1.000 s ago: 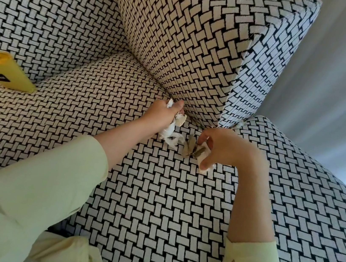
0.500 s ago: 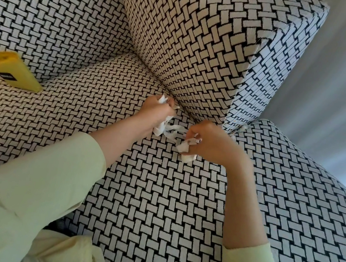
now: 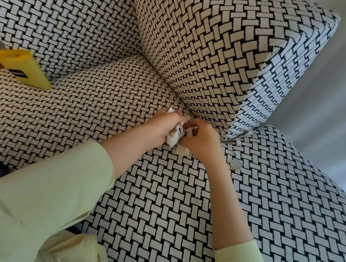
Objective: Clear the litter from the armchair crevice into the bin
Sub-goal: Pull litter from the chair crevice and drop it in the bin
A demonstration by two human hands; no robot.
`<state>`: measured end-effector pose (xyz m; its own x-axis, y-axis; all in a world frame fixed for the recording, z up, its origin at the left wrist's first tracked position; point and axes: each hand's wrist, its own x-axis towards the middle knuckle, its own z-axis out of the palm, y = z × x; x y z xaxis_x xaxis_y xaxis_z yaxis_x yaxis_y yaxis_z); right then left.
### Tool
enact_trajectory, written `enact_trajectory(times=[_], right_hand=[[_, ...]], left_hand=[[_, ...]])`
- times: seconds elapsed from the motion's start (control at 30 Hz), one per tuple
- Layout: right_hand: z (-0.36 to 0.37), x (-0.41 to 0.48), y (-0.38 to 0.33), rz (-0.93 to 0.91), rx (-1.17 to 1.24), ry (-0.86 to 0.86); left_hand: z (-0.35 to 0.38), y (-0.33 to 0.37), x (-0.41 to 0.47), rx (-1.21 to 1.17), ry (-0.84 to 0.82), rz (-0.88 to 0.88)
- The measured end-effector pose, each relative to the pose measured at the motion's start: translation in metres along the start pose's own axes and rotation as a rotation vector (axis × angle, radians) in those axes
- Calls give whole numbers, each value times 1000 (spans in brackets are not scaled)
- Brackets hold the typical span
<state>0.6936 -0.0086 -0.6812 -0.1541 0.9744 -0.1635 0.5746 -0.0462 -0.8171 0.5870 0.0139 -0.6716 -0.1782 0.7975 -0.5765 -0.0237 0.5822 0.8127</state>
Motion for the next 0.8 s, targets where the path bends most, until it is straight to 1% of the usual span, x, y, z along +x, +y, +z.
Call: enact_trajectory(times=[0.13,0.3,0.43,0.53,0.6,0.7,0.8], right_hand=[[2,2,0,20,78,-14],[9,3,-6,104,355,-7],[21,0,-17,219,763,-50],[29,3,-38,266,1035,-78],[35,10,-57,246,1081,-90],[43,19,-92,226,1025,-69],[60,31,-122,211,1036,-67]], left_hand=[[-7,5,0,-87,-88,-45],[-18,13,3,-197,-125,-59],[-36,23,-2,-279,-157,-34],[-54,31,-3,-308,-134,-10],[-66,38,-2,-317,-112,13],[-86,51,-2,-351,-49,64],[-109,61,-8,-392,35,109]])
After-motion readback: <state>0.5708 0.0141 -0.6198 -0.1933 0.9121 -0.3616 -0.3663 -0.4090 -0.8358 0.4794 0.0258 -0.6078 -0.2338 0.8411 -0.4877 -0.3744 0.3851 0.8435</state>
